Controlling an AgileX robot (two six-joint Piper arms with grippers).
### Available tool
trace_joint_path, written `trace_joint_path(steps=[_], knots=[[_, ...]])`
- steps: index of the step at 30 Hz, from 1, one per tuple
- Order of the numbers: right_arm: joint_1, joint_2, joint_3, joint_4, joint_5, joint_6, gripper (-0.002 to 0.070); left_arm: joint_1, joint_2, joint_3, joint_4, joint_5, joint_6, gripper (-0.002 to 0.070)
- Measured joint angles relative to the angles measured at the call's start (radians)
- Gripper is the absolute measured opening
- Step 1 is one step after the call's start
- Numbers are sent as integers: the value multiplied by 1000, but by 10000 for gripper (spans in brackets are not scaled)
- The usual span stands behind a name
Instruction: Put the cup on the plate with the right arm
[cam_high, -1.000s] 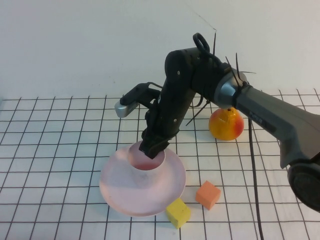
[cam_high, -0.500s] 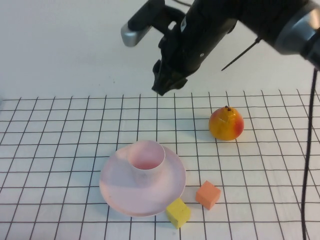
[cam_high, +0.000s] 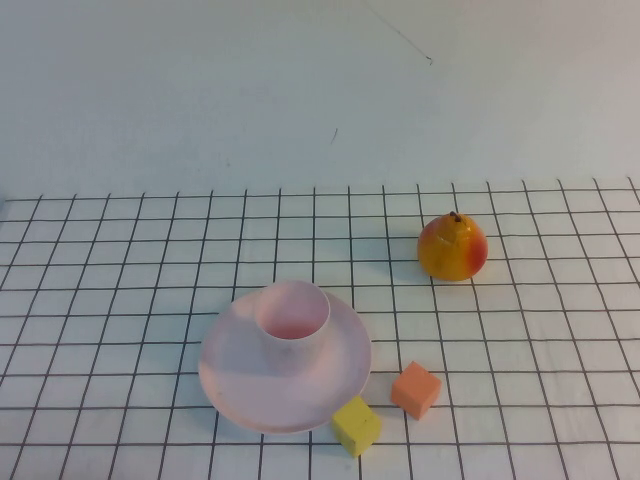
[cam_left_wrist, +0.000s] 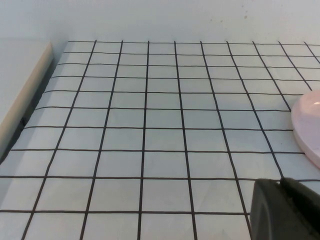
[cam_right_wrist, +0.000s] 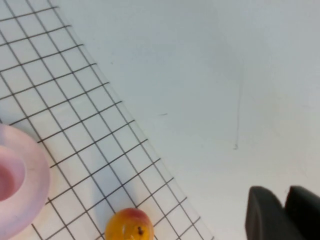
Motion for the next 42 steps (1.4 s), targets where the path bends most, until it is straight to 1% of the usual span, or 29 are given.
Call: trace_joint_path(steps=[5,10,13,16,24,27,30,32,35,39,42], knots=[[0,-13,0,-16,0,4,74,0,0,0,0,0,0,-3],[0,19,0,-18,1,4,71,0,0,0,0,0,0,-3],[0,43,0,-44,1,-33,71,0,0,0,0,0,0,-3],[0,57,0,-58,1,-14,71,0,0,0,0,0,0,-3],[-2,54,8,-320,1,52,71,0,0,0,-2,0,0,-3],[-2,33,9,-342,1,57,70,0,0,0,-2,0,0,-3],[-2,-9,28,-319,-22,59,70,0,0,0,-2,0,0,-3],[-2,-54,70,-302,-87,59,66,0,0,0,-2,0,0,-3],[-2,-139,184,-288,-242,59,64,0,0,0,-2,0,0,-3],[-2,-293,413,-286,-417,59,63,0,0,0,-2,0,0,-3],[-2,-449,597,-286,-484,72,63,0,0,0,-2,0,0,-3]])
